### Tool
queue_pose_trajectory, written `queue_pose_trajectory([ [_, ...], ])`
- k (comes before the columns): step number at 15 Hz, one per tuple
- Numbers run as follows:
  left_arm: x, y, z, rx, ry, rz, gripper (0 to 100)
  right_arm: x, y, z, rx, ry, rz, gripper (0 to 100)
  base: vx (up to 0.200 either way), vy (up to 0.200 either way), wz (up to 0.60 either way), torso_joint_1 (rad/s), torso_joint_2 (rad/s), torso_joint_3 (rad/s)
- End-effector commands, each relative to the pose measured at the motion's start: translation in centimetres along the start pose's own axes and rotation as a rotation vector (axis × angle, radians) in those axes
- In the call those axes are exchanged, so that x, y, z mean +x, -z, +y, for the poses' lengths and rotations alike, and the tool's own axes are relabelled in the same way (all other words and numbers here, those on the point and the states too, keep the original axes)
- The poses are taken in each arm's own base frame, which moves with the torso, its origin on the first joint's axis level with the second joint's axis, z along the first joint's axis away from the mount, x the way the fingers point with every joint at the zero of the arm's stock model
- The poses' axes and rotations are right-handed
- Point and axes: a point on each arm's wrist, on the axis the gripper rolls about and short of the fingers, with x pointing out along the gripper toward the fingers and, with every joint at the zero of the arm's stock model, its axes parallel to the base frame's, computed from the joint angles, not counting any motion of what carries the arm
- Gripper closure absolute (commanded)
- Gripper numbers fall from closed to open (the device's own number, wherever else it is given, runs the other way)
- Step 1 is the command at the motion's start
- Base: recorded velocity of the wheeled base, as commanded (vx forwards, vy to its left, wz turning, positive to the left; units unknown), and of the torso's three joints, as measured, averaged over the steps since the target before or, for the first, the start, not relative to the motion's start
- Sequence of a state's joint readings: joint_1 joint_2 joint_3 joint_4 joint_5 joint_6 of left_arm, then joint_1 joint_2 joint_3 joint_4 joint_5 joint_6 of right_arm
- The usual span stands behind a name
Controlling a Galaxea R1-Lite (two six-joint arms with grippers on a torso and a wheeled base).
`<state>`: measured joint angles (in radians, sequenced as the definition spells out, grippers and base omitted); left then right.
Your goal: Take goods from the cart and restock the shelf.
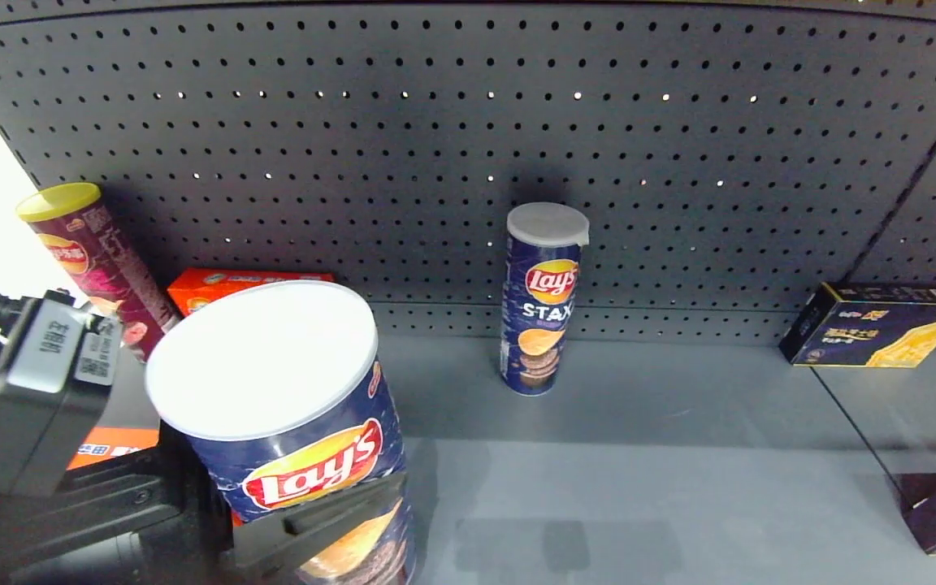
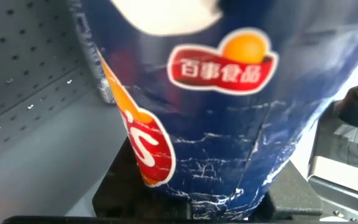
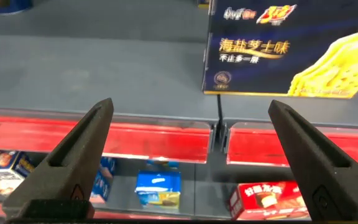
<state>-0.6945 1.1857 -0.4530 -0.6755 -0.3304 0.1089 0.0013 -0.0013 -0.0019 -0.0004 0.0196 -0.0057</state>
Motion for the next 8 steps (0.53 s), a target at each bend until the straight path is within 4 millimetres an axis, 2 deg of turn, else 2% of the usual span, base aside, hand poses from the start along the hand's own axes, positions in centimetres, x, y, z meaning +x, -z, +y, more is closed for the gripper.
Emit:
queue_pose_trajectory([
  [1,0.0,-0.1,0.1,0.003,-0.004,-0.004,100,0.0,0.0,0.0,0.000,-0.001,0.001,0,0.000,0.000,0.00,0.000,0.00,0.000],
  [5,-0.2,0.6,0.0,-0.001,-0.010,0.023,100,0.0,-0.1,0.0,-0.010,-0.007,-0.001,0,0.000,0.000,0.00,0.000,0.00,0.000],
  [6,-0.1,0.7,0.0,0.005,-0.040,0.028,100,-0.6,-5.3,0.1,-0.039,-0.102,-0.077,0,0.000,0.000,0.00,0.000,0.00,0.000],
  [7,-0.1,0.7,0.1,0.003,-0.042,0.028,100,0.9,-8.5,0.3,-0.044,-0.200,-0.014,0,0.000,0.000,0.00,0.000,0.00,0.000],
  [8,0.0,0.8,0.1,0.003,-0.043,0.034,100,1.1,-10.0,0.3,-0.071,-0.241,-0.064,0,0.000,0.000,0.00,0.000,0.00,0.000],
])
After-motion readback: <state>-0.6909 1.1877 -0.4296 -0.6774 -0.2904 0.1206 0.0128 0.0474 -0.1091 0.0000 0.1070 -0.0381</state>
